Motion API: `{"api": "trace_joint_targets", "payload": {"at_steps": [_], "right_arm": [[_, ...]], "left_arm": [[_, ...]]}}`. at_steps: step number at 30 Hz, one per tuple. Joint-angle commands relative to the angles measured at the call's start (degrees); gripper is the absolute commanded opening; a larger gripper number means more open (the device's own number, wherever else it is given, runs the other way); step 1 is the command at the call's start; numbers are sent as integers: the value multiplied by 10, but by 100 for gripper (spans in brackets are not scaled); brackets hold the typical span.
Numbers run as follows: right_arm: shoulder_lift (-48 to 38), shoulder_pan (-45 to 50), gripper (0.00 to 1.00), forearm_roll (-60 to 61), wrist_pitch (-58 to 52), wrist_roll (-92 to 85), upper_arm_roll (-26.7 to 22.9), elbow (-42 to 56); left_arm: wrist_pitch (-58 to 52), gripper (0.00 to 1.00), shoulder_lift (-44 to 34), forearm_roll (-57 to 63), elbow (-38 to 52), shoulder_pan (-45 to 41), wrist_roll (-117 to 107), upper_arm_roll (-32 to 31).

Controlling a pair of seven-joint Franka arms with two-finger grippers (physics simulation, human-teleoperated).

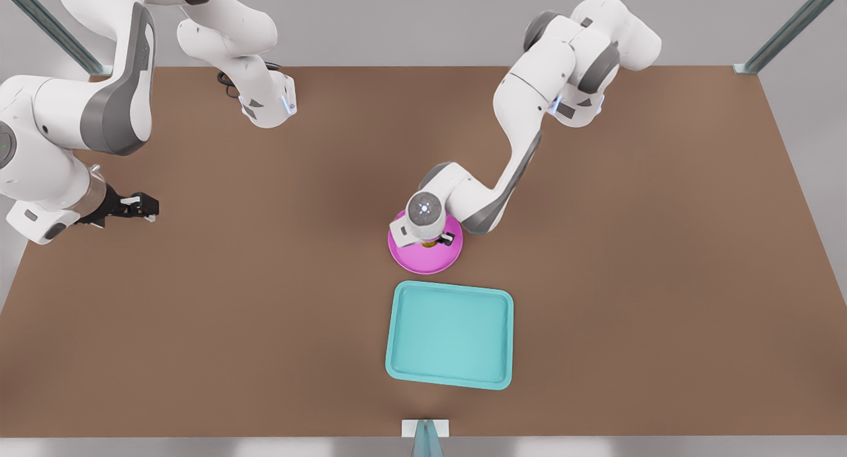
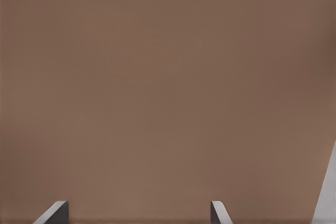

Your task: Place the orange on the plate with the left arm and the plate on the tray with the right arm

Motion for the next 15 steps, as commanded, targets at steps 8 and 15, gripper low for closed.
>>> {"api": "trace_joint_targets", "payload": {"at_steps": [8,15], "right_arm": [[69,15,100,151,129,7,1,-125],[202,110,100,289,364,91,39,-158]], "left_arm": [[-429,100,-220,-24,67,154,117,228],[-366,100,-347,61,-13,356,160,46]]}}
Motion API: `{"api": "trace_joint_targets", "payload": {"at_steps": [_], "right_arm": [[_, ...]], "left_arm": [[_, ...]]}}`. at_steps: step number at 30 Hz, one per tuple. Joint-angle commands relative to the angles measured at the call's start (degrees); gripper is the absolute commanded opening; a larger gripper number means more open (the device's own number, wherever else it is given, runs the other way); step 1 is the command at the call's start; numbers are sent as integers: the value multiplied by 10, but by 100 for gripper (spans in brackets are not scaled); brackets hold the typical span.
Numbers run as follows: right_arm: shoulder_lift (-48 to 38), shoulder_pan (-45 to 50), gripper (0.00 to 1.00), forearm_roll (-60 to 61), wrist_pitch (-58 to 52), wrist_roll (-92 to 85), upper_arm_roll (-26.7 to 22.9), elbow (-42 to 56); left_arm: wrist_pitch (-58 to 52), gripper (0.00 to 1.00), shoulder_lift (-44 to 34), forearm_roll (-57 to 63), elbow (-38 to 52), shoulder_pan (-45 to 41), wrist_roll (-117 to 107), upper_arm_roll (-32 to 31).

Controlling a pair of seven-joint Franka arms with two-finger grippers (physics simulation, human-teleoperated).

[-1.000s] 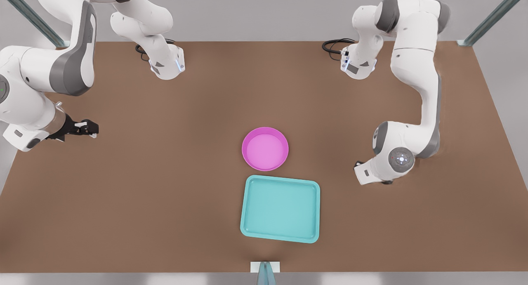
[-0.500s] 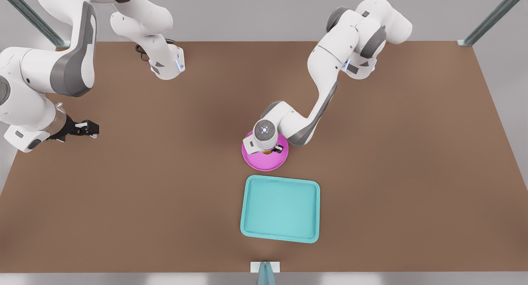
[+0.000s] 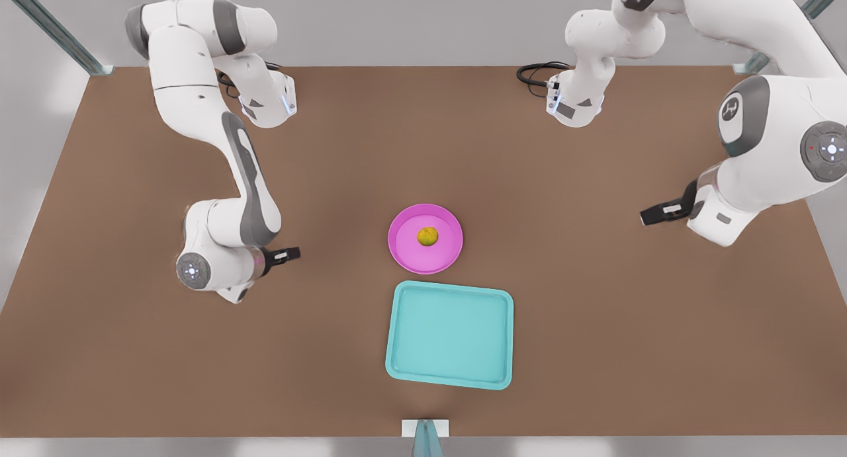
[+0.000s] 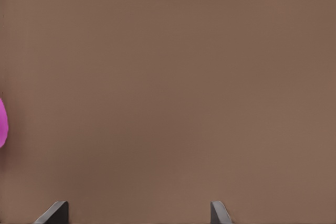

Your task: Place the orange on the plate with the left arm and the plate on the tray with the right arm

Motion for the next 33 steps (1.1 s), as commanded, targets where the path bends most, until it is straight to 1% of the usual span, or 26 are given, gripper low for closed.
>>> {"api": "trace_joint_targets", "payload": {"at_steps": [1,2,4,5,7,9,13,22,28,29,30,31,33], "right_arm": [[-8,10,100,38,219,68,32,-47],[-26,12,100,38,288,68,51,-99],[-30,12,100,44,360,69,79,-144],[-26,13,100,51,373,68,94,-153],[-7,29,100,81,388,68,112,-140],[13,48,100,108,390,67,117,-113],[36,57,100,109,390,67,136,-93],[70,76,100,110,391,66,170,-91],[84,78,100,110,391,66,178,-85],[86,78,72,110,390,66,178,-84],[85,78,52,110,389,66,178,-84],[85,78,45,110,389,66,178,-84],[90,78,35,109,388,65,178,-76]], "left_arm": [[-36,100,-6,31,1,13,134,-18],[-35,100,0,31,3,12,133,-17],[-56,100,0,31,6,12,127,-16],[-84,100,1,30,6,12,135,-14],[-85,100,-1,30,7,12,133,-15],[-89,100,-8,31,7,12,129,-12],[-107,100,-7,31,14,12,127,-13],[-107,100,-8,32,14,12,127,-12],[-106,100,-7,33,14,12,126,-13],[-106,100,-7,33,14,12,126,-13],[-106,100,-8,33,15,12,125,-13],[-106,100,-8,33,15,12,124,-13],[-107,100,-9,33,15,11,123,-13]]}}
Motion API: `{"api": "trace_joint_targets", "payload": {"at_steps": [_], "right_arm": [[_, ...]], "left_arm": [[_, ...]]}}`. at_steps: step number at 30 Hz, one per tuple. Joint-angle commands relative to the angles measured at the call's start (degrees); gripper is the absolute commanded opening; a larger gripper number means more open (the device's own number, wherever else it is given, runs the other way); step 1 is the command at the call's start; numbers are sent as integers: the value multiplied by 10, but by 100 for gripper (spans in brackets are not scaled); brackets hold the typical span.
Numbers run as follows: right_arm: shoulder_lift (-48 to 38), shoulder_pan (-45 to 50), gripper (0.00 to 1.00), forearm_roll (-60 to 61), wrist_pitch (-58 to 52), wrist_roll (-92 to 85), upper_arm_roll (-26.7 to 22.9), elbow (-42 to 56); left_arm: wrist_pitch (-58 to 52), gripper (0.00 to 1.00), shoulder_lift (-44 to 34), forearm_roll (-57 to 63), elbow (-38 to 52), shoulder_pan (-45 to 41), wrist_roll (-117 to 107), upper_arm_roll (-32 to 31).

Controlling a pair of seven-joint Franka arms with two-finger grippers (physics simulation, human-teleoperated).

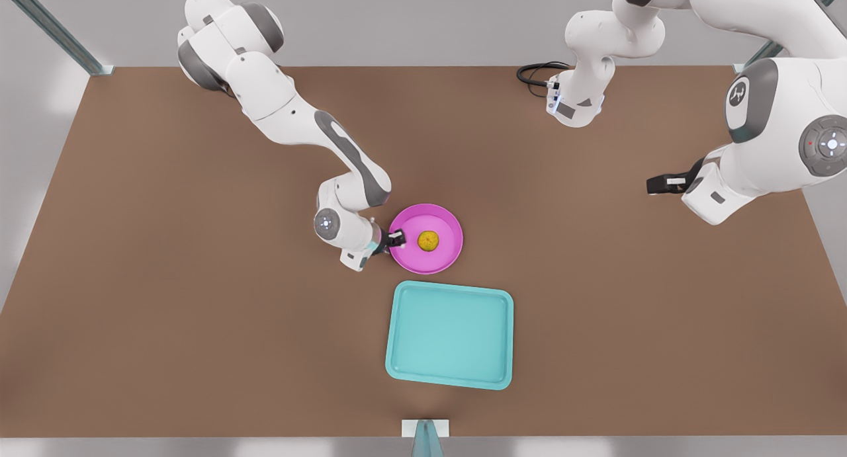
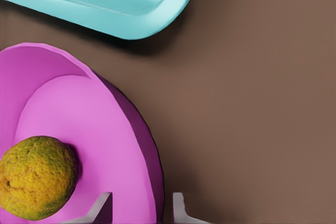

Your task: Place the orange on the plate with the left arm and the plate on the tray with the right arm

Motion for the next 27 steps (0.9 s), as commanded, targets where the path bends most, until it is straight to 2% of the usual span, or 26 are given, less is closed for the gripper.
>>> {"api": "trace_joint_targets", "payload": {"at_steps": [1,6,8,15,17,22,27], "right_arm": [[2,0,33,-16,0,25,1,2],[12,0,29,-15,-7,27,4,9],[9,-1,21,-16,-8,26,10,11],[-27,-9,21,-15,-9,35,20,32],[-30,-18,21,-13,-44,76,17,81],[-20,-43,21,10,-45,129,3,148],[93,-45,21,9,-41,148,-15,289]], "left_arm": [[-2,100,-1,1,0,0,17,0],[-3,100,-1,1,0,0,17,0],[-4,100,-1,1,0,0,17,0],[-4,100,-2,1,0,0,17,0],[-12,100,-3,0,0,0,16,0],[-15,100,-11,1,0,0,16,-1],[-15,100,-10,1,0,0,16,0]]}}
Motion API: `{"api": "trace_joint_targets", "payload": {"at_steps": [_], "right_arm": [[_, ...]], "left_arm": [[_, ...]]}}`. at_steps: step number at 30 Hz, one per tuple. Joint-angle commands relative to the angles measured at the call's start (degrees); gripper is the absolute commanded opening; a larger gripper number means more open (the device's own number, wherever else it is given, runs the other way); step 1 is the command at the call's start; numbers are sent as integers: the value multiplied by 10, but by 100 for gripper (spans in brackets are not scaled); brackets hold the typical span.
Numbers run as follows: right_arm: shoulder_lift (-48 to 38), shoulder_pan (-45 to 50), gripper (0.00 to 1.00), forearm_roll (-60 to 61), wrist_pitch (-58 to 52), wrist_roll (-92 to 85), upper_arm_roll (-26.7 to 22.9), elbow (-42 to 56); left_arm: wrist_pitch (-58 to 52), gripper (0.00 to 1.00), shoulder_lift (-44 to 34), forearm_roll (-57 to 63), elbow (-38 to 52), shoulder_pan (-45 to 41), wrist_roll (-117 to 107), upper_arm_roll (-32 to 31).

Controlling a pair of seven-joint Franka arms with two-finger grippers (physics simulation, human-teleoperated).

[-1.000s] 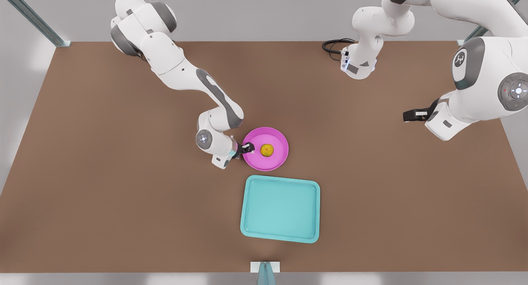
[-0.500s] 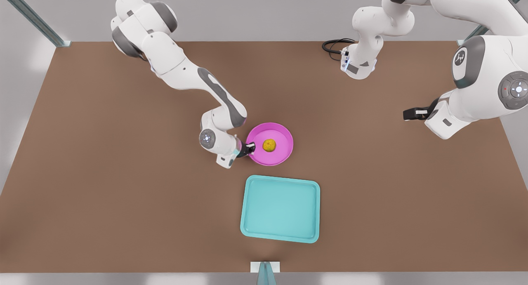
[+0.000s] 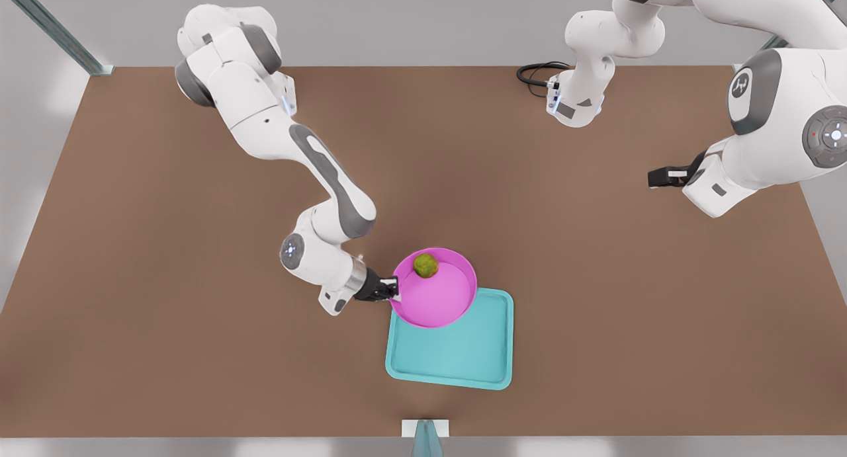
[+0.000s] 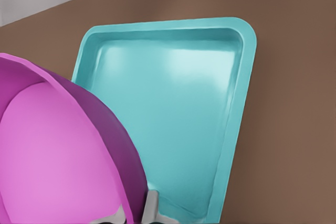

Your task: Place the orange on the plate with the left arm and the plate on the tray with the right arm

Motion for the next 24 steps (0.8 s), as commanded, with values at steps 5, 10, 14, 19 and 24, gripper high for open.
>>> {"api": "trace_joint_targets", "payload": {"at_steps": [5,10,14,19,24], "right_arm": [[94,-2,21,-2,0,111,-2,114],[118,-3,21,-2,3,127,-3,149],[100,3,100,0,4,140,1,141],[50,-14,100,-10,-13,130,-4,106],[-170,-156,100,-355,-583,-104,-138,60]], "left_arm": [[-2,100,-1,0,0,0,4,-1],[-3,100,-3,0,0,0,3,0],[-2,100,-1,-1,0,0,3,-1],[-2,100,0,0,0,0,3,-1],[-8,100,-3,1,0,0,3,-1]]}}
